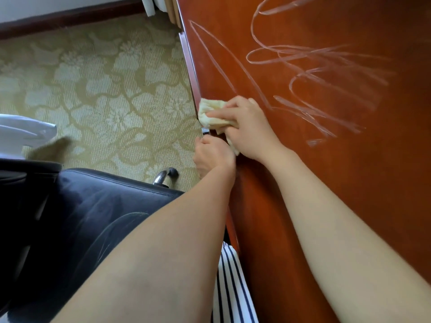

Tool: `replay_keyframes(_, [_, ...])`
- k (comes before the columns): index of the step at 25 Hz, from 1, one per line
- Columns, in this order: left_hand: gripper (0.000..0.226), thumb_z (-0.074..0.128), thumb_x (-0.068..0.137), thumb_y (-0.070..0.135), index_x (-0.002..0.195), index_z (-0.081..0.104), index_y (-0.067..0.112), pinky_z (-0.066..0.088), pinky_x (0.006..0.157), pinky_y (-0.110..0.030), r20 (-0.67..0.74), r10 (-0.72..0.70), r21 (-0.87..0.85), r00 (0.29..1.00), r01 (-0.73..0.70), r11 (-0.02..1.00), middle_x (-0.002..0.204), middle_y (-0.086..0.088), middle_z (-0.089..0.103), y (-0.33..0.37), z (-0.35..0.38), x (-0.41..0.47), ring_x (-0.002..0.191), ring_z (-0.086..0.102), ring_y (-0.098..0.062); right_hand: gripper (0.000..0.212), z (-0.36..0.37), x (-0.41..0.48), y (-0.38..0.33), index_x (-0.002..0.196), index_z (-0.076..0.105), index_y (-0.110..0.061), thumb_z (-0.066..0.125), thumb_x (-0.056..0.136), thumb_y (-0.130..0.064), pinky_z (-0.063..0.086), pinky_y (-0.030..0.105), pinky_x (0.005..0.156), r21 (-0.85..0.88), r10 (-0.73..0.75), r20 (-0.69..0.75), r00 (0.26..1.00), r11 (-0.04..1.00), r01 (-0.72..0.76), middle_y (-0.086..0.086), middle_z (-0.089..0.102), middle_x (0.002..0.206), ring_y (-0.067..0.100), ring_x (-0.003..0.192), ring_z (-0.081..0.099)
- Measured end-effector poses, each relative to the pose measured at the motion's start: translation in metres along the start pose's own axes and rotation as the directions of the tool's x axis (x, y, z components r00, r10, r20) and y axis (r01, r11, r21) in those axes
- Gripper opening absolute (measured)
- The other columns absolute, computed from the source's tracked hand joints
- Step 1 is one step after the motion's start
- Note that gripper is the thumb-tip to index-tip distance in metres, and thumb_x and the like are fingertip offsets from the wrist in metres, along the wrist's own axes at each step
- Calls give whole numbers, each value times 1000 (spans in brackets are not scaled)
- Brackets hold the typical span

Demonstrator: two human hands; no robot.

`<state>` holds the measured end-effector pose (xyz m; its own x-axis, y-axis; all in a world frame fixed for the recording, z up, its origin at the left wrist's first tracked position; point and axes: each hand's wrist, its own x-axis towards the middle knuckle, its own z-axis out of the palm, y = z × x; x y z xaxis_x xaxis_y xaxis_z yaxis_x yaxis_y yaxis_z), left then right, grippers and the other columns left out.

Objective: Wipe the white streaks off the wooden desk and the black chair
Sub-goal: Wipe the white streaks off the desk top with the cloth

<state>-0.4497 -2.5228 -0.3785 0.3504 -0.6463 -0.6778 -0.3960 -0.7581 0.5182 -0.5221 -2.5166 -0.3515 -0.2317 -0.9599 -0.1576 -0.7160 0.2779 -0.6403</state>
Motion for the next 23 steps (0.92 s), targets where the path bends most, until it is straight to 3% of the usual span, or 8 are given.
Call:
replay_keyframes(5, [48, 20, 99, 26, 122, 59, 11, 35, 81, -34, 32, -7, -33, 999, 8, 999, 118, -11, 59, 2, -3, -2, 97, 51, -28, 41, -7, -80, 29, 120, 64, -29, 54, 89, -4, 32, 21, 90, 8, 214, -187, 959, 976, -216, -5, 52, 109, 12, 100, 37])
replay_keyframes(9, [45, 21, 98, 26, 113, 60, 11, 42, 83, -35, 54, -8, -53, 999, 11, 999, 98, -6, 54, 0, -3, -3, 88, 49, -25, 42, -17, -112, 45, 119, 64, -30, 57, 88, -1, 25, -2, 82, 54, 319, -263, 910, 947, -317, -10, 52, 108, 7, 99, 37])
replay_keyframes(11, [46, 21, 98, 27, 111, 61, 11, 46, 90, -41, 43, -11, -61, 999, 14, 998, 95, -4, 53, 0, -3, -1, 91, 53, -27, 42, -22, -106, 51, 118, 64, -29, 56, 88, 0, 22, -6, 80, 80, 354, -317, 880, 935, -347, -10, 51, 106, 8, 98, 38])
replay_keyframes(16, [47, 19, 98, 29, 112, 61, 11, 46, 90, -40, 35, -32, -48, 999, 34, 998, 97, -4, 53, 0, 0, -2, 94, 54, -27, 38, -47, -59, 82, 122, 62, -24, 51, 90, -7, 19, -1, 76, 90, 441, -459, 771, 887, -454, 4, 55, 123, 19, 109, 46])
replay_keyframes(19, [48, 19, 100, 30, 118, 59, 10, 41, 87, -38, 27, -24, -31, 999, 24, 999, 109, -8, 56, 1, 0, -2, 95, 51, -26, 41, -72, -32, 106, 124, 61, -25, 51, 89, -6, 24, 9, 86, 122, 486, -515, 707, 857, -500, 5, 55, 127, 26, 116, 48])
replay_keyframes(23, [49, 18, 100, 28, 115, 60, 7, 41, 89, -38, 30, -11, -12, 1000, 11, 1000, 117, -11, 59, 2, -1, -1, 97, 52, -27, 42, -76, -29, 109, 127, 58, -25, 50, 91, -6, 19, 6, 80, 66, 499, -506, 703, 835, -546, 4, 52, 129, 24, 119, 44])
